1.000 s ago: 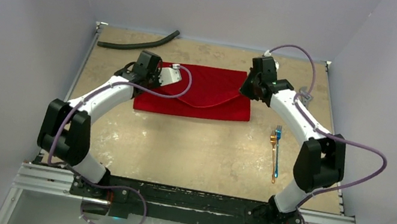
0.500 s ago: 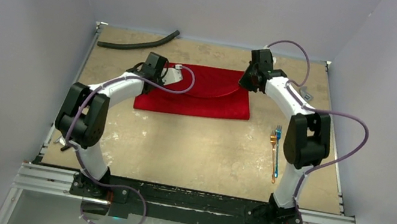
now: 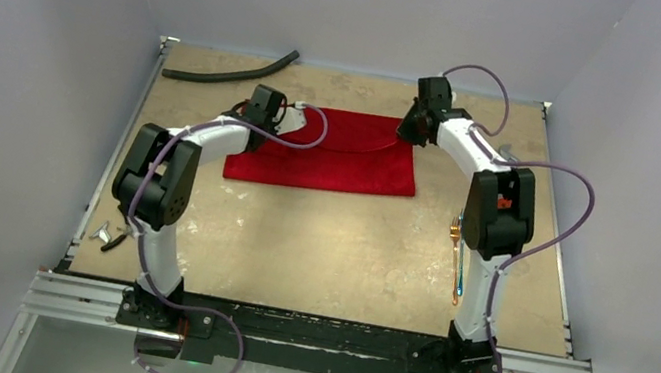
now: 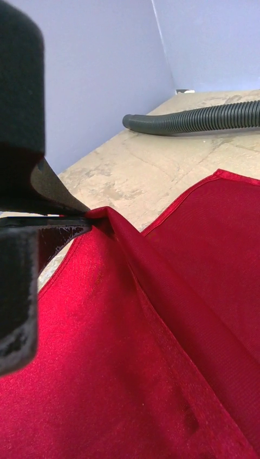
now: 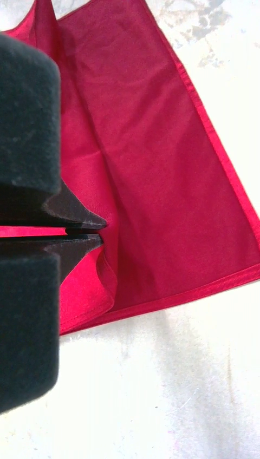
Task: Fold the napkin into a case and place the utensils inside
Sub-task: Fold and flatten the napkin at the center of the board.
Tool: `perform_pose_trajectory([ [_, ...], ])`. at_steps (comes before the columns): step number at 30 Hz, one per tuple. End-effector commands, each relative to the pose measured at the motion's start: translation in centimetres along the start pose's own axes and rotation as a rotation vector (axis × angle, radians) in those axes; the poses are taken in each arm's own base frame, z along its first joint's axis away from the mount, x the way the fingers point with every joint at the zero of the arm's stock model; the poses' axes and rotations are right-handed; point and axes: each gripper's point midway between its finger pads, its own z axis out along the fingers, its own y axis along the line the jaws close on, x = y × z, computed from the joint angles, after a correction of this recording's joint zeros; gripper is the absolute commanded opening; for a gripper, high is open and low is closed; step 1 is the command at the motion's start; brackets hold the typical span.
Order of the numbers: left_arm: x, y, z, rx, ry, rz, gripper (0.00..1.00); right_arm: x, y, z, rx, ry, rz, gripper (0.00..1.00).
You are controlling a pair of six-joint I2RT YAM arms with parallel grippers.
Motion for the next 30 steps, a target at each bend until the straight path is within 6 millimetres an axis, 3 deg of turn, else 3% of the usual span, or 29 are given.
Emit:
perform_pose_trajectory([
  [1, -0.6, 2.9, 0.7, -0.086, -0.001, -0.052, 0.0, -3.0, 2.0, -0.7, -0.062, -0.062, -0.004, 0.05],
  [3, -0.4, 3.3, 1.2, -0.103, 0.022, -0.056, 0.0, -3.4, 2.2, -0.2, -0.068, -0.063, 0.0, 0.11],
  [6, 0.0, 4.6, 1.6, -0.159, 0.06, -0.081, 0.09, -3.9, 2.7, 0.8, -0.085, -0.06, 0.005, 0.17],
  [9, -0.1, 6.0, 1.4, -0.217, 0.051, -0.102, 0.2, -4.1, 2.8, 2.2, -0.089, -0.051, 0.007, 0.34],
  [10, -0.1, 6.5, 1.3, -0.236, 0.046, -0.107, 0.24, -4.2, 2.9, 2.5, -0.091, -0.051, 0.007, 0.42],
  [13, -0.9, 8.2, 0.8, -0.297, 0.011, -0.136, 0.54, -4.8, 2.8, 3.2, -0.09, -0.059, 0.01, 0.54],
  [19, -1.9, 9.8, 0.1, -0.318, -0.022, -0.189, 0.58, -8.2, 1.2, 2.1, -0.039, -0.143, 0.026, 0.63],
  [23, -2.7, 8.2, -0.7, -0.174, -0.065, -0.187, 0.59, -10.7, -0.8, 0.9, 0.005, -0.206, 0.022, 0.67],
  [25, -3.1, 6.4, -1.2, -0.053, -0.087, -0.164, 0.59, -11.5, -1.3, 0.5, 0.016, -0.226, 0.015, 0.68],
  [28, -2.6, 2.9, -1.7, 0.095, -0.112, -0.109, 0.58, -11.4, -1.5, 0.0, 0.008, -0.229, 0.002, 0.65],
  [30, -2.1, 1.8, -1.5, 0.12, -0.112, -0.088, 0.58, -10.9, -1.5, -0.8, -0.011, -0.236, -0.003, 0.61],
])
